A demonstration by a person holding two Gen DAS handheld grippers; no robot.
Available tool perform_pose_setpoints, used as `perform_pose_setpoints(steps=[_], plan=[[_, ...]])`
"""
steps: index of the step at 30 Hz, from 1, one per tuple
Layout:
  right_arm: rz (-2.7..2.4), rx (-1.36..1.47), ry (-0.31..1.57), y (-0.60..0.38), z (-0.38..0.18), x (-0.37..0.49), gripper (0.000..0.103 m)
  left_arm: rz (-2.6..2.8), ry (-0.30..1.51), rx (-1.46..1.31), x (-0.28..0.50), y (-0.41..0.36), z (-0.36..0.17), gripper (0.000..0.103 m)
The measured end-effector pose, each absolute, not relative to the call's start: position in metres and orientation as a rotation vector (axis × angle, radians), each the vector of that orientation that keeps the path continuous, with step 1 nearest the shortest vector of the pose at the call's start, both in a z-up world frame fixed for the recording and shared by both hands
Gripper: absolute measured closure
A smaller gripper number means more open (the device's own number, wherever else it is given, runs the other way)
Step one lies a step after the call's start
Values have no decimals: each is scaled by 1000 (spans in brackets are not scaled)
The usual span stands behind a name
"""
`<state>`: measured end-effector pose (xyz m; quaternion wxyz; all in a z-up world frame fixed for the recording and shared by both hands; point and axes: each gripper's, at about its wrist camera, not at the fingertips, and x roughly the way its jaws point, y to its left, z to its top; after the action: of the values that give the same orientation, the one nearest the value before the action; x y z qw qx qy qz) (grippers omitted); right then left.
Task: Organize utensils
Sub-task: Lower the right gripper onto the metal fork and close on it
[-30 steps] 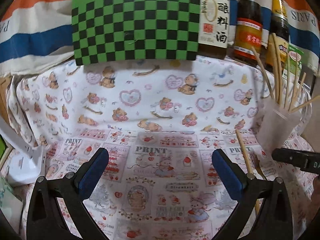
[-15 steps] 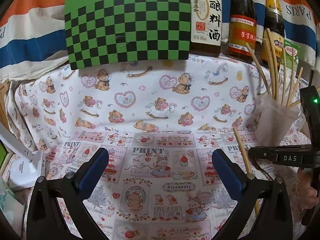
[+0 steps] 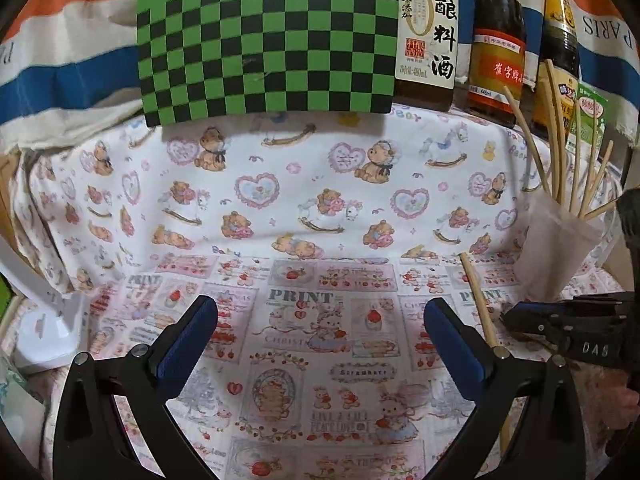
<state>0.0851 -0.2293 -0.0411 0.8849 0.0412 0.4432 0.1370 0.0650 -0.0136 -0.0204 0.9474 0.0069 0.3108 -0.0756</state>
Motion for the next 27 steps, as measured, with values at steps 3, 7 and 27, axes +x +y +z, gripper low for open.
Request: perform_pose_setpoints(steps=[3, 7, 27], plan=[[207, -8, 907, -220, -32, 78, 85, -138, 639, -12, 66, -8, -21, 1], [175, -164, 936, -194, -33, 79, 84, -130, 625, -5, 64, -9, -20, 1], [137, 89, 1024, -211, -28, 99, 98, -173, 667, -24, 70, -10, -26, 1]])
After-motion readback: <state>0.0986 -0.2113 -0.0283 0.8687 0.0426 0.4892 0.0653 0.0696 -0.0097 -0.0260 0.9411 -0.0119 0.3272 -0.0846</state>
